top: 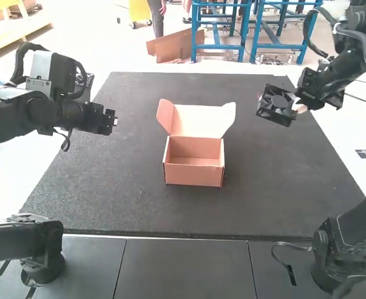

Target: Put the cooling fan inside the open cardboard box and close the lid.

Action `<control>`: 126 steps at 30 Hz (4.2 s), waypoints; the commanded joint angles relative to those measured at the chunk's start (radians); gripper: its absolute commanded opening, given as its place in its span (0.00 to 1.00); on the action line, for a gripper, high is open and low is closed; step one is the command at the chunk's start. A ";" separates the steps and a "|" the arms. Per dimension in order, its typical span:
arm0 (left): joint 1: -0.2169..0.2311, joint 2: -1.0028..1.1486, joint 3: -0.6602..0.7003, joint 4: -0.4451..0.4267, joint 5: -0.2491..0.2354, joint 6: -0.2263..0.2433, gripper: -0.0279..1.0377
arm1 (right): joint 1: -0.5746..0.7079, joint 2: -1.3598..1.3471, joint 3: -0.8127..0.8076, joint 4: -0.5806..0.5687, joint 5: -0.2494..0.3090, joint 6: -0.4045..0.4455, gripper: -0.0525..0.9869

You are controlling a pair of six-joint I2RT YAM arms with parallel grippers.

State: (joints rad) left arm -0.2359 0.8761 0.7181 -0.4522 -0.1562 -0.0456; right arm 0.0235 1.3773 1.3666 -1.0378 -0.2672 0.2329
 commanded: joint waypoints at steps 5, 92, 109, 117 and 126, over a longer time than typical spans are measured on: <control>-0.002 -0.063 0.001 -0.019 0.015 0.001 0.93 | 0.274 -0.024 0.089 -0.022 -0.027 0.238 0.05; -0.008 0.389 0.211 0.181 0.106 -0.048 0.93 | 0.377 0.341 0.209 0.337 0.227 -0.138 0.93; -0.105 0.643 0.296 0.330 0.096 -0.068 0.93 | 0.371 0.404 0.155 0.521 0.318 -0.204 0.92; -0.112 0.699 0.334 0.342 0.096 -0.080 0.93 | 0.365 0.467 0.230 0.464 0.233 -0.168 0.92; -0.112 0.722 0.359 0.365 0.098 -0.082 0.93 | 0.326 0.514 0.290 0.407 0.195 -0.139 0.89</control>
State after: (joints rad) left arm -0.3424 1.5906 1.0443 -0.1017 -0.0593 -0.1177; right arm 0.3710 1.8835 1.6230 -0.6224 -0.0486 0.0711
